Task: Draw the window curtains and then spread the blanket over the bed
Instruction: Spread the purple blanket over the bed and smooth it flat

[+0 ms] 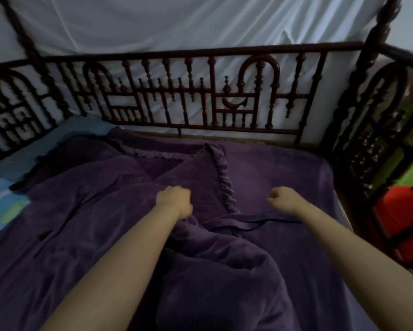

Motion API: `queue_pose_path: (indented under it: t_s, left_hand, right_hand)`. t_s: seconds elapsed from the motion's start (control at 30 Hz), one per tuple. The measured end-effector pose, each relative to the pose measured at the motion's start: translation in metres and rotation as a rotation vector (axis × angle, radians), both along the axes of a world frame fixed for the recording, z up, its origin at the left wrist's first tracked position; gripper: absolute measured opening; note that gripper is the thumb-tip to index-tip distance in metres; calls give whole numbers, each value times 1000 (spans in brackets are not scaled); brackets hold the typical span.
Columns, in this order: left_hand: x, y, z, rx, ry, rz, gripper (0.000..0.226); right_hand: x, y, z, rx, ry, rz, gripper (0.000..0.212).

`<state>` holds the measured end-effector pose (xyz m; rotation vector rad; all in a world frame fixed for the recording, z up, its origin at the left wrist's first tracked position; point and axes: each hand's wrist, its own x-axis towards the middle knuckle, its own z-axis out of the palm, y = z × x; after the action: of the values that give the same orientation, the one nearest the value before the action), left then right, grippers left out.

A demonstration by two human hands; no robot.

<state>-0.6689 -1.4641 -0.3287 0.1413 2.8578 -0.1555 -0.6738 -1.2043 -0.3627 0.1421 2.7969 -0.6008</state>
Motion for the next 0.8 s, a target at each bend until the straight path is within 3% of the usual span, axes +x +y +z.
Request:
queue_pose_path:
  t_s: [0.27,0.5,0.63,0.7,0.8]
  left_hand:
    - [-112,12,-96,7,-156,-117,33]
    - [-167,-6,-214,30,-253,-114,39]
    - [-183,-32,-270,-71,-224,-27,66]
    - [-192,-44,-289,-146,-258,17,82]
    - [-204,-51,-307,-242,-345,-15,87]
  right_hand:
    - [-66,-21,-115,-54,-275,-97,27]
    - [-103,-68,-245,-288,-531,-262,53]
    - [-109,-88,-311,-454,-615,-522,95]
    - [-111,-100,-334,-448,-622,-554,108]
    - [-117,-109,-352,-444,-559,-499,90]
